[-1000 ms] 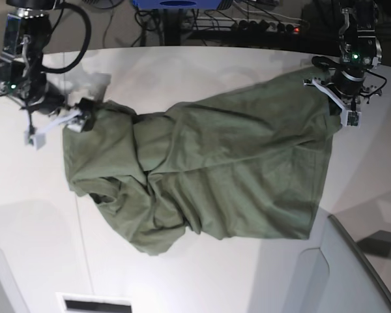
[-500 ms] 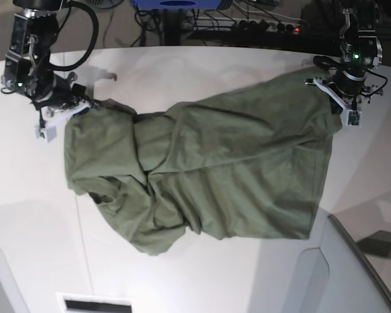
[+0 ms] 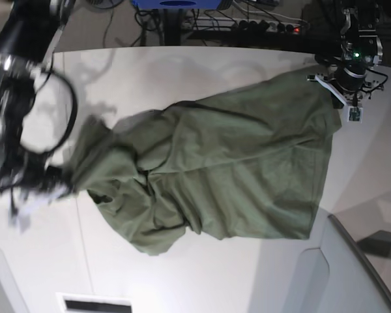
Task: Layout the t-shirt on the table in an organized manner, then fold the t-shirt properly
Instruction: 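Drag the shirt edge with both grippers to spread it across the table, then release the shirt with the right gripper and raise it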
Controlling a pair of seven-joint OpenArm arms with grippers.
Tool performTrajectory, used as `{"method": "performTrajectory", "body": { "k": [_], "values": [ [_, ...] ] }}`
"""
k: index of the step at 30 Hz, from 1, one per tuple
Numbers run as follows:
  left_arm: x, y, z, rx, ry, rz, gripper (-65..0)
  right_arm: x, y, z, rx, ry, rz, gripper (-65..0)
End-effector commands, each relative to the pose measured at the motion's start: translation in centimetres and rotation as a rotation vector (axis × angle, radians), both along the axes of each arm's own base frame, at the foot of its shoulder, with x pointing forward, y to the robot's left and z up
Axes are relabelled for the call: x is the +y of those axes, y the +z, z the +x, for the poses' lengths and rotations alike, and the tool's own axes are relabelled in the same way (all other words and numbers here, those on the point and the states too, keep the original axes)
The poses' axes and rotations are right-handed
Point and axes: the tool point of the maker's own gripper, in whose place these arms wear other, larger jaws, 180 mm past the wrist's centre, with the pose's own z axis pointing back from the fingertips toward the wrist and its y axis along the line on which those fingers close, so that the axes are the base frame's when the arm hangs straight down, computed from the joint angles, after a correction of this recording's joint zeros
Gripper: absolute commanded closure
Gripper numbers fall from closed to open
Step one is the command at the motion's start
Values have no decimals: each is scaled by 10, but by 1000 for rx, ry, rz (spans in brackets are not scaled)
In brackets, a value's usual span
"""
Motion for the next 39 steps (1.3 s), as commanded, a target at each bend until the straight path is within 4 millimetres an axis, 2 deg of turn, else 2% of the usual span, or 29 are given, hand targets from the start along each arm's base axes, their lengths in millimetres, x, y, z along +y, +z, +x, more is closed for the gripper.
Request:
{"method": "performTrajectory", "body": {
  "k": [1, 3, 5, 6, 8, 10, 11, 14, 17, 19, 21, 25, 27, 28, 31, 32, 33, 39],
  "values": [
    [5, 12, 8, -42, -3, 17, 0, -8, 16, 25, -46, -14, 4, -2],
    [5, 11, 7, -39, -3, 18, 0, -26, 22, 63, -63, -50, 18, -8],
    [5, 10, 6, -36, -3, 18, 0, -39, 7, 83, -8, -85, 55, -18],
    [6, 10, 4, -33, -2, 18, 0, -46, -6, 86, 47, -96, 67, -53],
    [7, 10, 3, -32, 3, 20, 0, -51, -31, 79, 159, -75, 50, -153],
    [9, 8, 1, -26, 7, 20, 0, -52, -46, 68, 201, -51, 17, -228],
    [9, 8, 1, -26, 6, 21, 0, -53, -52, 59, 207, -48, 5, -245],
    [8, 7, 1, -24, 2, 19, 0, -47, -46, 39, 146, -17, -46, -251],
    [0, 11, 6, -41, -7, 8, 0, -30, -34, 12, 66, 28, -91, -255],
    [-15, 7, 3, -39, -23, -18, 0, -14, -35, -7, 50, 51, -87, -257],
    [-43, 5, 4, -40, -77, -53, 0, 7, -43, -23, 56, 69, -54, -258],
    [-113, -4, -5, -18, -202, -147, 0, 54, -59, -36, 85, 77, 61, -258],
    [-132, -8, -5, -17, -209, -182, 0, 77, -68, -40, 111, 81, 122, -258],
    [-134, -11, -6, -13, -200, -191, 0, 87, -71, -40, 122, 82, 153, -258],
    [-132, -20, -2, -1, -180, -195, 0, 104, -75, -35, 98, 54, 262, -258],
    [-127, -26, -3, 14, -173, -189, 0, 106, -76, -32, 80, 32, 303, -258],
    [-114, -29, -5, 18, -165, -157, 0, 108, -78, -30, 70, 8, 345, -258],
    [-56, -50, -26, 25, -137, 2, 0, 81, -103, -34, 91, -200, 550, -258]
  ]
}}
